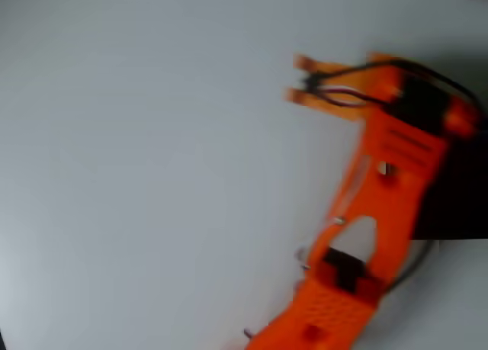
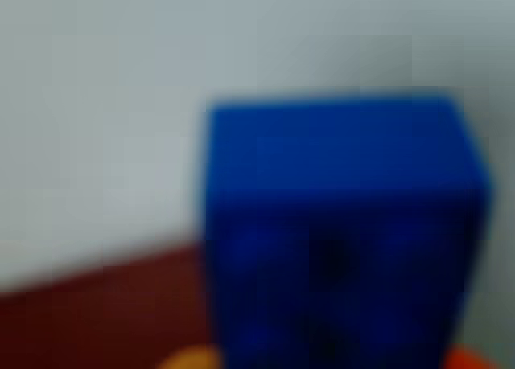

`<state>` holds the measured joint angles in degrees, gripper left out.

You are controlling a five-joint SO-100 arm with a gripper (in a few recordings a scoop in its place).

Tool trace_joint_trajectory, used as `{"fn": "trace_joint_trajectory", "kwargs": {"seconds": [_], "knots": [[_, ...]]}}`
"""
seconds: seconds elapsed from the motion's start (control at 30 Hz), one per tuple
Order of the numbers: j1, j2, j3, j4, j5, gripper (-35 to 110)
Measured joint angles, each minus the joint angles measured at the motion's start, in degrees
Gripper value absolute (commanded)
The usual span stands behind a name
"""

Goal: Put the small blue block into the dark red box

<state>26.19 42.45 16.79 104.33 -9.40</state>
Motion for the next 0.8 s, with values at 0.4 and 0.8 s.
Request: {"fn": "trace_joint_trajectory", "kwargs": {"seconds": [0.4, 0.8], "knots": [[26.2, -2.0, -6.0, 0.0, 7.3, 3], [25.0, -0.8, 6.0, 0.2, 8.9, 15]]}}
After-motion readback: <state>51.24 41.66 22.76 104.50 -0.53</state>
